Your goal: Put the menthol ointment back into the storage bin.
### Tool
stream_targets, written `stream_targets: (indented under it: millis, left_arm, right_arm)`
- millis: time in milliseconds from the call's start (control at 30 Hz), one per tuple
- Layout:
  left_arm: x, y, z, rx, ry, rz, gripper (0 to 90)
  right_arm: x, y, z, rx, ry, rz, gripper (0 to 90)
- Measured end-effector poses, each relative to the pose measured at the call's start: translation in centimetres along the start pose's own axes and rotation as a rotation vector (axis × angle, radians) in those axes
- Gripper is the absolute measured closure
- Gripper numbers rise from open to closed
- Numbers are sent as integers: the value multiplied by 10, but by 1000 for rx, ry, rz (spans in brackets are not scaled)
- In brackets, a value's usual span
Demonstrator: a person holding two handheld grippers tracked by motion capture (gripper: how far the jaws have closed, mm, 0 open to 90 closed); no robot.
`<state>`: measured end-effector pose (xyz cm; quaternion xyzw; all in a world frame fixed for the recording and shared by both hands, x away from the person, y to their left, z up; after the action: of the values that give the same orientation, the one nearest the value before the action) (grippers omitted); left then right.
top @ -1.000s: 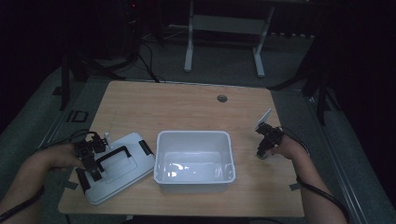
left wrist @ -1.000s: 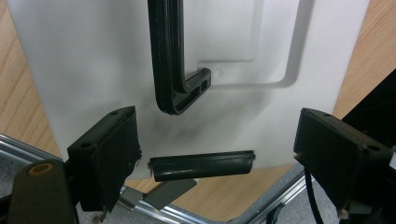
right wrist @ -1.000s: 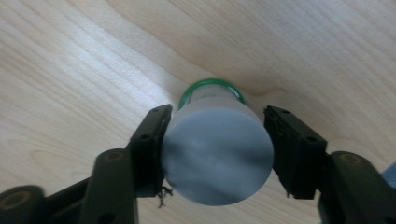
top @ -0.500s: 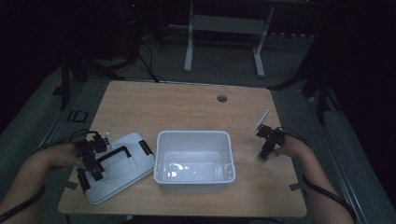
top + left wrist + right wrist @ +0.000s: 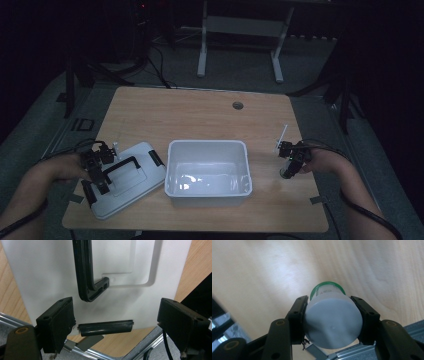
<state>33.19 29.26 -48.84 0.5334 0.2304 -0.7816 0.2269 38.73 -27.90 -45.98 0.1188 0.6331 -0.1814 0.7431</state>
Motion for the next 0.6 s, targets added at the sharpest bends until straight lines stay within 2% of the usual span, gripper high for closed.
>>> stream_targets:
  millis: [33,133,167,267,333,400,433,467,600]
  left_arm:
    - [0,0,0,0,0,0,139]
    - [0,0,0,-3,1,-6,139]
    - [0,1,0,-3,0,-6,139]
    - [-1,1,1,-3,-1,-7,139]
    - [0,1,1,-3,-1,-5,139]
    - [0,1,0,-3,0,-9,139]
    - [0,1,0,-3,0,-9,139]
    - [0,1,1,-4,0,-9,139]
    - [-1,1,1,-1,1,-10,139]
  right_arm:
    - [0,0,0,0,0,0,501]
    - [-13,1,-12,-63,-26,-17,501]
    - [-13,1,-12,-63,-26,-17,501]
    - [-28,4,-22,-109,-25,1,501]
    - [-32,4,-23,-113,-25,7,501]
    - [-48,7,-28,-126,-29,43,501]
    - [-48,7,-28,-126,-29,43,501]
    - [-58,9,-31,-127,-33,56,501]
    - [-71,13,-35,-138,-31,74,501]
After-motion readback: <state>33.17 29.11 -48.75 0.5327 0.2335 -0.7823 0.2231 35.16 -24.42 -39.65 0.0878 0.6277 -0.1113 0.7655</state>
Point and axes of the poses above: each handheld gripper's, and its own axes: x roughly forward along the jaws, y roughly out of its top, z roughly to its right, the point moved 1 cm from there along x, roughly forward along the jaws, and after that the axes turned 10 degrees about -y, right-handed, at the moved point
